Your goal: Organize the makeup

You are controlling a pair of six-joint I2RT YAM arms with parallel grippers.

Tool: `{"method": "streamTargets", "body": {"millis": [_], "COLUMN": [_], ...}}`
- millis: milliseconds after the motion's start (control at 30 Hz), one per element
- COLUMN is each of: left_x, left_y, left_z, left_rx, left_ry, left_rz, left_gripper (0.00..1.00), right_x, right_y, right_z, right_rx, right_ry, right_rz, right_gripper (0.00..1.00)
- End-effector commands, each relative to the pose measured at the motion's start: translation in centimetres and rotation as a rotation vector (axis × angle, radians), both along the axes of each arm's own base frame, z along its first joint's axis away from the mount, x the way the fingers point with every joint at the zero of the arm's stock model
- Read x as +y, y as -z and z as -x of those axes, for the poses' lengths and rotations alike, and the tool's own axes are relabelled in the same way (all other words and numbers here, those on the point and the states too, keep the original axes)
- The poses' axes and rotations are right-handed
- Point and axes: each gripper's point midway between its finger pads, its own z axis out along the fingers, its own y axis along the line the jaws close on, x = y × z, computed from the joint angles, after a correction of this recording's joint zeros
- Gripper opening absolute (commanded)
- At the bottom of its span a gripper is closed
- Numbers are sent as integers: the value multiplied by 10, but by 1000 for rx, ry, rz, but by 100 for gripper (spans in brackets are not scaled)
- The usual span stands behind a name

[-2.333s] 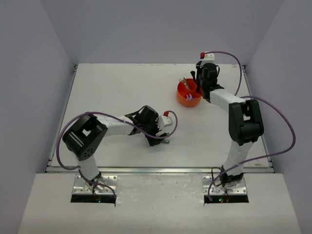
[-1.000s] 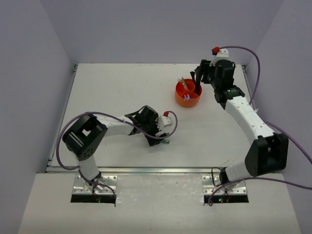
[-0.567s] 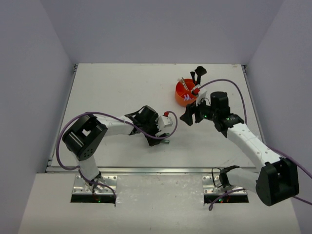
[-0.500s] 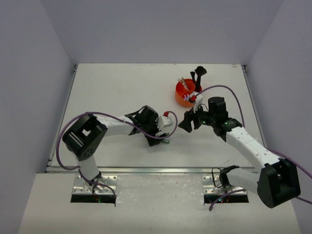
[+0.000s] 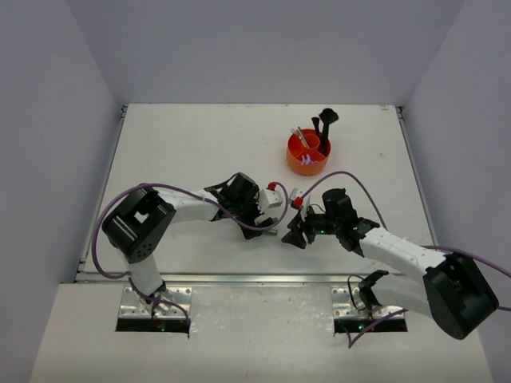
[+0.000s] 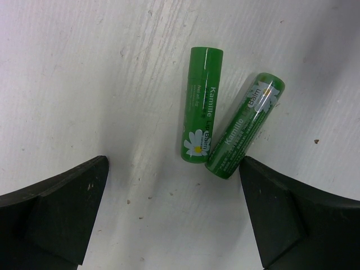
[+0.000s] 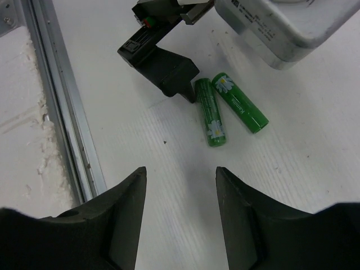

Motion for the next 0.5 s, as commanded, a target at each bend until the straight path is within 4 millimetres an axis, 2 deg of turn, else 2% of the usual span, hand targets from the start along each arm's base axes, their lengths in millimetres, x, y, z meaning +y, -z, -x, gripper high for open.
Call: {"method": "streamTargets", "body": {"millis": [0,67,167,333,467], "left_x": [5,4,4,3,3], "left_y": [3,2,2,0,1], "left_z": [16,16,16,15,15], "left_rx": [67,64,63,58,59], "left_ry": [-8,-5,-5,-7,-4], "left_rz": [-10,-6,-6,0,1], "left_gripper": [100,100,100,100,100], "right_x": [12,11,14,13,20], "right_y": [-2,10,15,0,-6], "right_z": [-21,-21,-25,-30,-24], "right_rx": [-103,-103,-176,-347,-369], "right_ry": [39,54,71,97,39], "right_rz": [-41,-27,-36,-141,-172], "right_gripper": [54,54,54,58,60]}}
